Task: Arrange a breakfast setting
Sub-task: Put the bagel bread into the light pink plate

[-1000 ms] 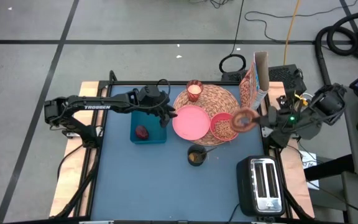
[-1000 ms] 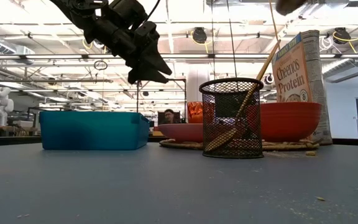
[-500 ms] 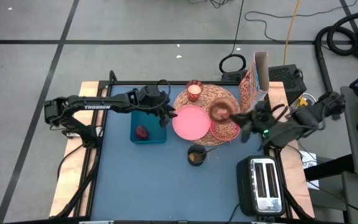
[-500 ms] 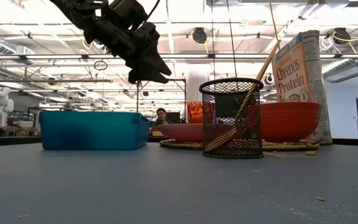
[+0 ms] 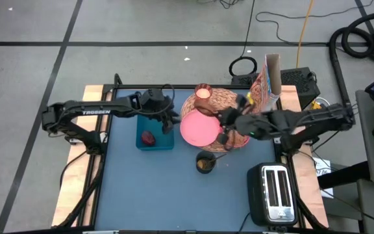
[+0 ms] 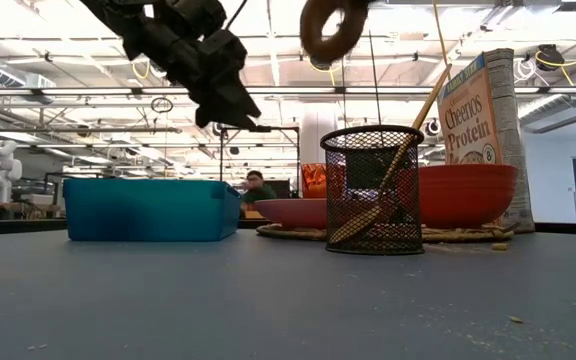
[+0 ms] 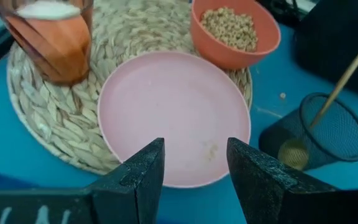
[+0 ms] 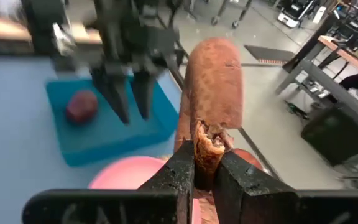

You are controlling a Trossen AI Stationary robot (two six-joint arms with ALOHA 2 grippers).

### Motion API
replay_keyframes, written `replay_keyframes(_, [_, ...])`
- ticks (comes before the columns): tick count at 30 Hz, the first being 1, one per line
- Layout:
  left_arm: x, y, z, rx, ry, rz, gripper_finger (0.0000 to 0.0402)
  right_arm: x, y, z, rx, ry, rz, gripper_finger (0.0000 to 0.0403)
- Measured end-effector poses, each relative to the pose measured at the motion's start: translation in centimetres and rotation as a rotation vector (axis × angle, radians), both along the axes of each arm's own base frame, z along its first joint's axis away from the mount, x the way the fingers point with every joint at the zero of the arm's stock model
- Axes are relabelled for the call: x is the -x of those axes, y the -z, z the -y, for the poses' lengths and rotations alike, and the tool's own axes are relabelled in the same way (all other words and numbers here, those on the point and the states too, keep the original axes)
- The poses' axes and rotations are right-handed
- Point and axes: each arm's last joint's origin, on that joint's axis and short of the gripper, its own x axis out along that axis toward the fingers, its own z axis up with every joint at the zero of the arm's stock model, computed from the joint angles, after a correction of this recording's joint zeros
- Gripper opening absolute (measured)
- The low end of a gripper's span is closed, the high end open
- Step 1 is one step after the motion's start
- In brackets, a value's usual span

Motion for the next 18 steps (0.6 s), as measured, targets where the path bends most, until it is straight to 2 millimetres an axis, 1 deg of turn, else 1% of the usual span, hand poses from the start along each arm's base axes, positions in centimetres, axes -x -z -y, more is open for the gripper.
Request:
replay_keyframes(3, [1.0,-0.6,0.2,0.006,-0.001,-0.026,0.0179,-1.3,1.2,1.3,0.042,-0.002,-0.09,0.0029])
replay_keyframes(8, [1.9,-1.3,0.6,0.007,0.002,-0.041,0.0179,-3.4,3.4,3.2,0.1,-0.026,-0.242,0.0029])
replay_keyframes(14, [2.6,-1.4,0.8,0.009,0.011,-0.077,0.0179,-5.5,6.2,4.5,0.127,-0.073,-0.391,0.0029])
replay_keyframes(18, [2.7,-1.2,0.9,0.016,0.012,-0.103,0.0179,-6.5,7.9,4.8,0.14,-0.103,-0.466,0.0029])
